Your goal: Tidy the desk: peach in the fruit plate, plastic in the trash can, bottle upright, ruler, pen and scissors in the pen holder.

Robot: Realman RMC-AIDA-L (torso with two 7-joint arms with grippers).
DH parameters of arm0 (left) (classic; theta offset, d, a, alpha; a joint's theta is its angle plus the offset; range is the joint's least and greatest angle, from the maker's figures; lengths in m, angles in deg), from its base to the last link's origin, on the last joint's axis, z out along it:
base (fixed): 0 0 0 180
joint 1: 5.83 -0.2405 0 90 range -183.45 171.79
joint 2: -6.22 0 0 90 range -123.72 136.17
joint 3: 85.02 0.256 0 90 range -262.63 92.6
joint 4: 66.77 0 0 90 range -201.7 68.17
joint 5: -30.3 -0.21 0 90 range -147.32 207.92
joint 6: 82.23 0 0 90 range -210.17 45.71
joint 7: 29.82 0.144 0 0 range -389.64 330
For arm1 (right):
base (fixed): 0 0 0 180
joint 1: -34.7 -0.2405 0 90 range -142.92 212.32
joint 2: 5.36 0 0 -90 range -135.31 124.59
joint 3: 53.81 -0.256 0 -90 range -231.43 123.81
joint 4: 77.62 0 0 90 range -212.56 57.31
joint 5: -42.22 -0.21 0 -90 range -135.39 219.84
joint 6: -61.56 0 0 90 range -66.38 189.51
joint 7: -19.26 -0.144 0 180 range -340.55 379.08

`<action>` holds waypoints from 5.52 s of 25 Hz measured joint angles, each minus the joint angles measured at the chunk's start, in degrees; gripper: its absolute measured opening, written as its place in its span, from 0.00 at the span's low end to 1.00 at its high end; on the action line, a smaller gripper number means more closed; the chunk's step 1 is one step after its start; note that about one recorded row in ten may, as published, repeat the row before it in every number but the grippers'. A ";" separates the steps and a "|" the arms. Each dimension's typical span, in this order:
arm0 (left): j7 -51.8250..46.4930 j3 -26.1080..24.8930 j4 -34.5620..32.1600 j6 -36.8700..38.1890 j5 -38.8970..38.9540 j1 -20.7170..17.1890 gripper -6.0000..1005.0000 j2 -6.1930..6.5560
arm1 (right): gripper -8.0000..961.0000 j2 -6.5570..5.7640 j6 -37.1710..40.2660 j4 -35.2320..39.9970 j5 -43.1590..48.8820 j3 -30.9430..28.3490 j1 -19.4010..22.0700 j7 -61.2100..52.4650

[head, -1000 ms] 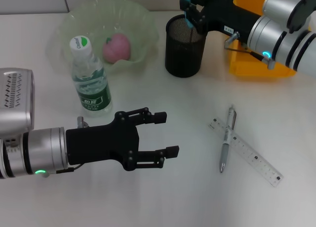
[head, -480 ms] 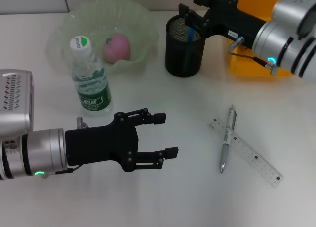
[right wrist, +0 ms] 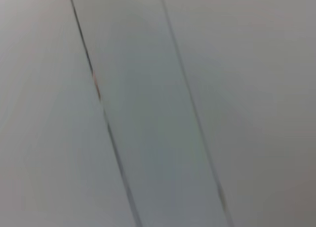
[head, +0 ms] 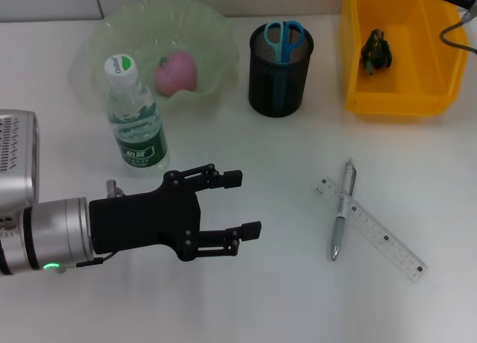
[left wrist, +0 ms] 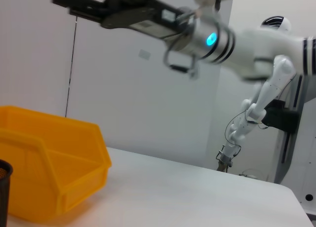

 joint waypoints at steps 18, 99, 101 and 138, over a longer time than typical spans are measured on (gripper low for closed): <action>-0.61 -0.01 -0.60 0.20 -0.28 -0.14 0.81 0.10 | 0.77 -0.19 29.52 13.25 68.66 5.67 -19.28 -49.96; -0.61 -0.01 -0.67 0.11 -0.28 -0.24 0.81 0.08 | 0.40 0.28 8.96 0.44 65.13 23.48 -20.37 -54.84; -0.68 -0.01 -0.82 0.17 -0.24 -0.24 0.81 0.10 | 0.41 0.22 9.93 4.00 65.10 22.86 -19.61 -55.11; -2.53 -0.69 -1.62 0.19 -0.10 -0.10 0.81 0.10 | 0.46 0.32 -30.35 -12.75 -19.13 20.46 -11.95 34.58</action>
